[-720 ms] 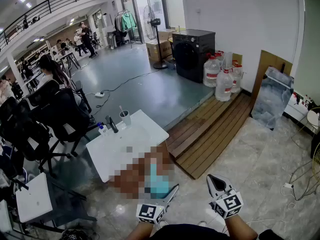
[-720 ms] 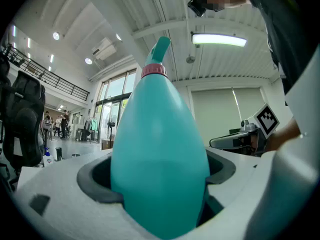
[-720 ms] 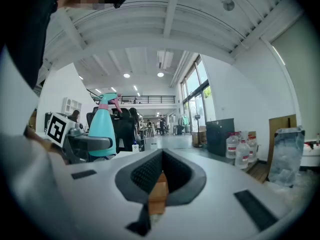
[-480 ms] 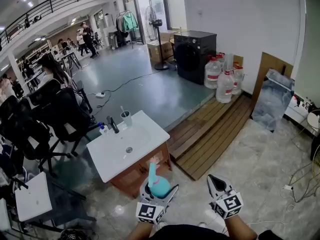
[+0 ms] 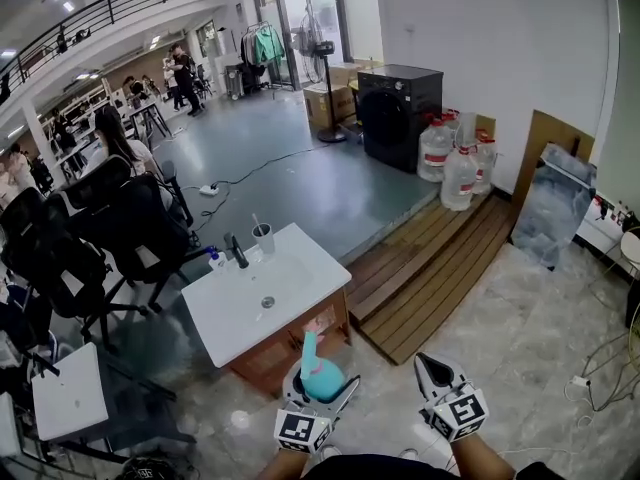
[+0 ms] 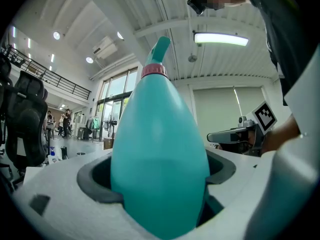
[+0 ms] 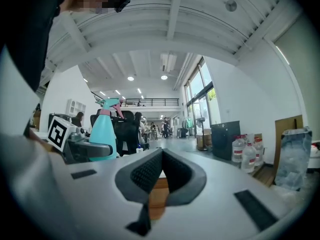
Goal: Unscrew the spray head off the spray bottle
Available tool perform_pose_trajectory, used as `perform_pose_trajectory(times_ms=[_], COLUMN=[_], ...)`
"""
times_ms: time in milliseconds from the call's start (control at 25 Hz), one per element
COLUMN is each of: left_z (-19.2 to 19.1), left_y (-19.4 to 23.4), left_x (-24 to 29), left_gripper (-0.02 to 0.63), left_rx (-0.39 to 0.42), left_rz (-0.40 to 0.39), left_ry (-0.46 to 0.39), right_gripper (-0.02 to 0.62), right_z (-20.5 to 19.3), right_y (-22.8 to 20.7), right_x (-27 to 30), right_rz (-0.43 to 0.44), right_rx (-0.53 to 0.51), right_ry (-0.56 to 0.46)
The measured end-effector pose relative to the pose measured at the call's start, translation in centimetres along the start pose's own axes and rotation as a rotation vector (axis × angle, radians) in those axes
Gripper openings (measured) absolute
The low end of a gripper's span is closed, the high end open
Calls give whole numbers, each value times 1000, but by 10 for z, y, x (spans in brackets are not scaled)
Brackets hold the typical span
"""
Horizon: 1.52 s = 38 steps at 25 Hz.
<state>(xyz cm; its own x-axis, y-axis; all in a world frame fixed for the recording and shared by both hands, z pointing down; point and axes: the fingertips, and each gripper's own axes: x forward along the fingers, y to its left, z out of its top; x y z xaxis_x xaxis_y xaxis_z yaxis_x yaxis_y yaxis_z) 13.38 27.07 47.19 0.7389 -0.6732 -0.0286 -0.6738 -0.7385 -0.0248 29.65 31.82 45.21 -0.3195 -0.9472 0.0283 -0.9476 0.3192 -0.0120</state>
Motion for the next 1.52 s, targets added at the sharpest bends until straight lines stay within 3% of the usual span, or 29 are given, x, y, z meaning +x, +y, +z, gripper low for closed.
perform_pose_trajectory(times_ms=[800,1120,1520], left_z=[-15,-23,-22], left_y=[162,192,237], left_x=[-82,-82,-39], left_gripper=[469,469,469], left_rx=[13,2,10], left_rz=[115,144,224], left_ry=[14,20,35], right_gripper=[5,5,5], right_z=[-7,-8,-3], right_y=[133,145,112], right_x=[147,188,258], right_rz=[138,194,246], right_rx=[19,35,13], right_ry=[10,8,3])
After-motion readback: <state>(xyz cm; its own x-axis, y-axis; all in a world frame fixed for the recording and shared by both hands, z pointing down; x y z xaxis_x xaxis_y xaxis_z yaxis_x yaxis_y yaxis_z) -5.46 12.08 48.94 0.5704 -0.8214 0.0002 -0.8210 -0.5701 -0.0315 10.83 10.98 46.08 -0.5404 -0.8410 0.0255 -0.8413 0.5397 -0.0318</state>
